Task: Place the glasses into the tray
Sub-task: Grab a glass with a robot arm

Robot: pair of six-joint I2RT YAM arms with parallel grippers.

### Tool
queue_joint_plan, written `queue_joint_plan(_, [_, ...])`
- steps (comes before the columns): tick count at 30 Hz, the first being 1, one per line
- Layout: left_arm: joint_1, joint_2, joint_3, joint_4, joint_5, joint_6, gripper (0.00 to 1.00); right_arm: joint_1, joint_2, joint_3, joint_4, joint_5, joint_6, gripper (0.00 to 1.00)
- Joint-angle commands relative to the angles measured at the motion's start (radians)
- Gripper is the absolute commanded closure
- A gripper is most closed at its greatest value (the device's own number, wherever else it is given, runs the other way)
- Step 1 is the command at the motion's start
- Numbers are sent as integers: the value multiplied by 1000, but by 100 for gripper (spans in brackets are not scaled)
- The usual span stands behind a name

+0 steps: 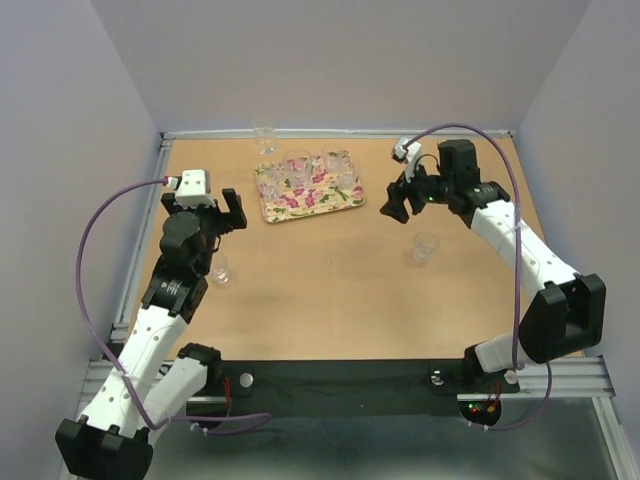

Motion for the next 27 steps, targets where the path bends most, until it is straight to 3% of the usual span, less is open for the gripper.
queue_joint_plan(1, [6,16,1,47,53,-61,1,-32,-79,-91,80,-144,-40,25])
queue_joint_plan(12, [7,44,-10,-65,110,-349,1,-108,-119,-189,162,-251,5,24])
queue_joint_plan(27, [9,77,36,-393,-3,-586,1,-116,-131,-235,240,-241,66,23])
